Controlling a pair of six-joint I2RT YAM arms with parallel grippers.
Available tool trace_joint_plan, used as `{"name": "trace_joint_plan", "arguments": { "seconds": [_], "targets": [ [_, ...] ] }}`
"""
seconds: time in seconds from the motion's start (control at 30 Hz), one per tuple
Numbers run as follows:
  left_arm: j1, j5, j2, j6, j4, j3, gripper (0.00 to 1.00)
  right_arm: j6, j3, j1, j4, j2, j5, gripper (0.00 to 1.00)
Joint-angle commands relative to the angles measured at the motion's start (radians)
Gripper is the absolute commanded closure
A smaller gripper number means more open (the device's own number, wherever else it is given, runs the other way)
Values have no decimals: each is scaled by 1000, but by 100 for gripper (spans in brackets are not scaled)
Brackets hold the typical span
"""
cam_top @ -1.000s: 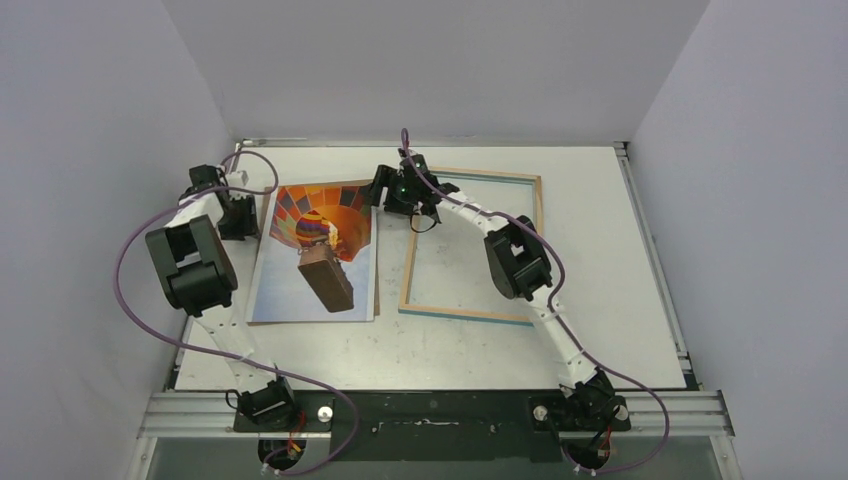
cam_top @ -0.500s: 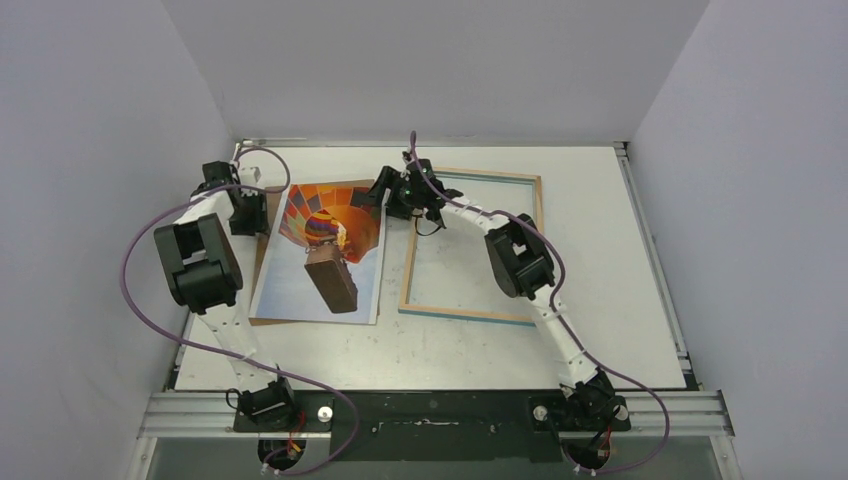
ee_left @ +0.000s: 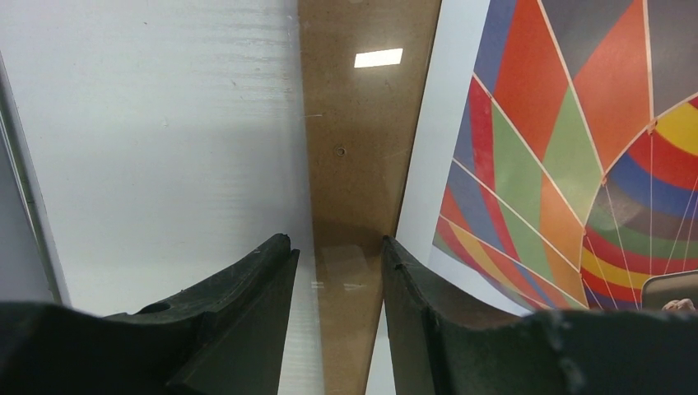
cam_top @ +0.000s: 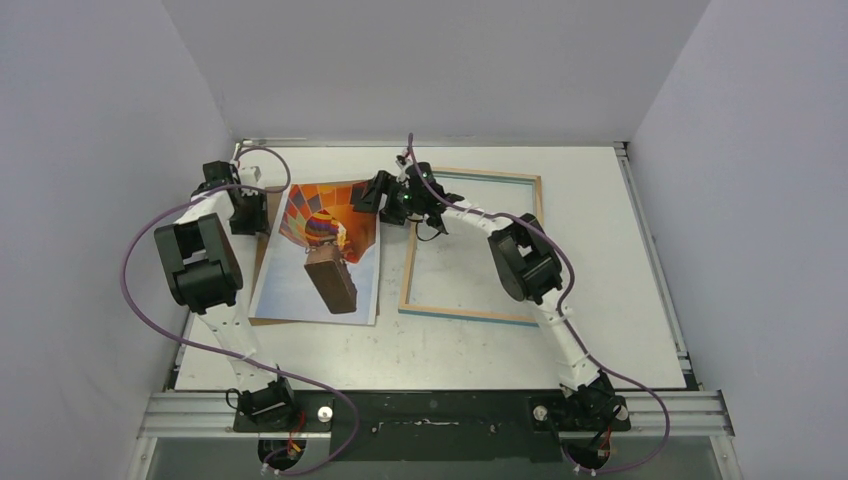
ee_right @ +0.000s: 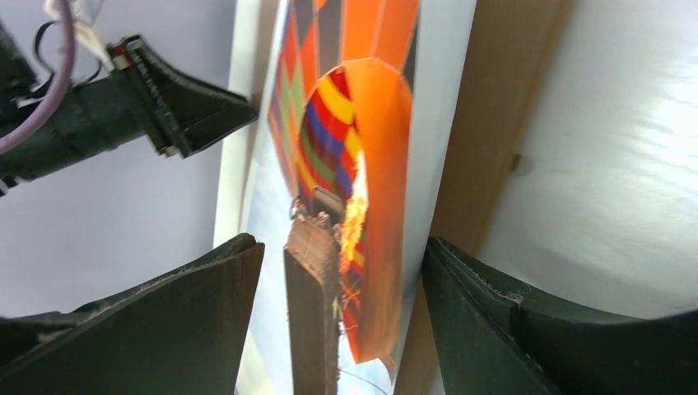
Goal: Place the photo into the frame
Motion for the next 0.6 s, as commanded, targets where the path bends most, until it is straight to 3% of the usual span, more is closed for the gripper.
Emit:
{"name": "trace_joint_plan", "arguments": {
  "seconds": [0.0,0.2,0.37,0.57],
  "targets": [
    [6,17,-1,19,-14,42,59,-1,-10,24,85,-111,-80,30],
    [32,30,-19,24,-67,121,58,-139,14,21,-95,-128,-31,29],
    [40,-47,3,43,-58,168,58,-278,224,-10,-379,-43,118,25],
    [41,-89,53,37,-27,188,58,-290,261,-63,-390,6,184,22]
  ]
}}
